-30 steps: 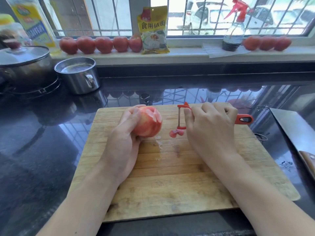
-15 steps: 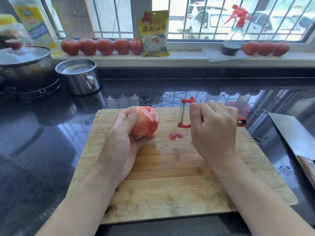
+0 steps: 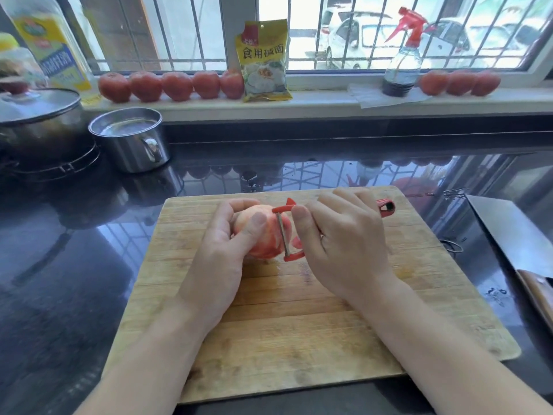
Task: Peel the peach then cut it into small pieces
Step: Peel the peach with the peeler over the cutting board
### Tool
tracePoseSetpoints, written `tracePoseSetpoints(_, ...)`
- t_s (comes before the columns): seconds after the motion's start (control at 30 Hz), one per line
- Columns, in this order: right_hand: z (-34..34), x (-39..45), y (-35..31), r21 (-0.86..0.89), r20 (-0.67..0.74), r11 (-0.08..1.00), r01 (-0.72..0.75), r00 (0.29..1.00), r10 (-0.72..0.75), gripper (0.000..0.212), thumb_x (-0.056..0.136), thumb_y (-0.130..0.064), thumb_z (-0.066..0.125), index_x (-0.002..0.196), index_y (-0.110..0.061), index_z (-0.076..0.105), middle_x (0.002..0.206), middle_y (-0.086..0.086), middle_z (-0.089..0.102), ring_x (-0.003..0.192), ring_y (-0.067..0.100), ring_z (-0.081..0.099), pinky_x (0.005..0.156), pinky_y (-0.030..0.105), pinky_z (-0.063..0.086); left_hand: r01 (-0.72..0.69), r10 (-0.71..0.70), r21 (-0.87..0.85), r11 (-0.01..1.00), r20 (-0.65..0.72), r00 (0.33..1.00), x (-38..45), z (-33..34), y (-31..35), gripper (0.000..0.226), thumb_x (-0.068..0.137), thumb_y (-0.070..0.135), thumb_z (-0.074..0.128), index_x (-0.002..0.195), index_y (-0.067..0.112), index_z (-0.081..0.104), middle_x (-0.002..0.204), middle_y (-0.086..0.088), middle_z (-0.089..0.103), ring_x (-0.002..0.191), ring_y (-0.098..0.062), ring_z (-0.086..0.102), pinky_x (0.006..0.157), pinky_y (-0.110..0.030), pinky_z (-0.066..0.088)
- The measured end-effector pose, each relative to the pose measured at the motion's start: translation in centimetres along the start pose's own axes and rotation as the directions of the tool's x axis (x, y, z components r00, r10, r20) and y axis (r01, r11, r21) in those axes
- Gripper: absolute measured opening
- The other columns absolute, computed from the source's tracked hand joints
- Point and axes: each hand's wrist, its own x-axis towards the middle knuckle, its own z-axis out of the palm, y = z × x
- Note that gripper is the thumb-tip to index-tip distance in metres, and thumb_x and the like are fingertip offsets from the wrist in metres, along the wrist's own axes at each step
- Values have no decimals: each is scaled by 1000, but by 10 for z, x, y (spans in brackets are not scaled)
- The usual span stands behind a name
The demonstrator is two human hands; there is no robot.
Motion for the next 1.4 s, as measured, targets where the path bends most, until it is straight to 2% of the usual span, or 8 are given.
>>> tracePoseSetpoints(0.23, 9, -1, -6, -80, 30, 993, -87, 996, 90, 47, 106, -34, 42, 61, -20, 51, 62, -7, 55, 68, 18, 50, 74, 39, 36, -9, 12, 82, 997, -38, 999, -3, 2, 1, 23, 90, 49, 63, 102, 30, 68, 108, -15, 74, 99, -35, 71, 92, -61, 57)
tracePoseSetpoints(0.4, 2, 1, 21, -236, 184, 957, -169, 959, 215, 46, 102, -38, 43, 59, -26, 54, 68, -9, 66, 75, 19, 61, 76, 37, 29, -87, 91, 93, 992, -45, 995, -5, 1, 2, 21, 93, 47, 63, 104, 32, 70, 106, -10, 74, 101, -35, 70, 93, -60, 55)
tracePoseSetpoints(0.57, -2, 0, 37, -410, 94, 875, -257, 943, 321, 50, 104, -40, 38, 66, -23, 66, 74, -5, 68, 82, 22, 59, 80, 40, 31, -69, 73, 63, 996, -68, 995, -1, -2, 3, 23, 94, 47, 59, 106, 31, 71, 106, -6, 74, 96, -23, 70, 88, -48, 55)
tracePoseSetpoints(0.73, -2, 2, 28, -205, 47, 943, -261, 960, 276, 53, 107, -37, 37, 61, -18, 55, 62, -5, 57, 69, 22, 54, 79, 42, 38, 61, -64, -93, 994, -25, 998, 1, -1, 3, 29, 94, 43, 56, 113, 26, 70, 111, -10, 70, 95, -28, 65, 77, -42, 54)
tracePoseSetpoints(0.8, -5, 2, 17, -98, -19, 978, -183, 983, 182, 50, 107, -32, 41, 59, -19, 46, 58, -5, 51, 63, 21, 48, 74, 41, 37, 73, -75, -93, 993, -20, 997, 1, 0, 2, 32, 92, 42, 58, 115, 23, 71, 113, -9, 72, 98, -27, 68, 80, -43, 55)
tracePoseSetpoints(0.9, -2, 1, 4, -11, -10, 994, -109, 994, 109, 47, 105, -31, 44, 60, -19, 52, 61, -5, 55, 66, 21, 52, 72, 40, 38, 51, -51, -28, 998, 2, 999, 1, 1, -1, 37, 92, 43, 59, 122, 26, 72, 118, -7, 74, 105, -25, 71, 89, -48, 55)
tracePoseSetpoints(1.07, 5, -1, -6, -75, 25, 994, -80, 996, 82, 49, 105, -33, 44, 60, -19, 57, 60, -6, 55, 65, 19, 51, 72, 38, 35, 9, -12, 62, 998, 35, 999, 0, 1, -3, 37, 96, 44, 58, 127, 28, 69, 125, -6, 73, 119, -31, 67, 108, -62, 47)
tracePoseSetpoints(1.4, 5, 1, 12, -230, 81, 961, -155, 981, 177, 45, 102, -37, 47, 62, -23, 63, 66, -7, 65, 72, 20, 60, 76, 39, 36, -24, 25, 102, 994, -10, 1000, -1, 3, -1, 29, 94, 46, 58, 117, 38, 73, 117, -1, 74, 112, -28, 68, 103, -57, 52)
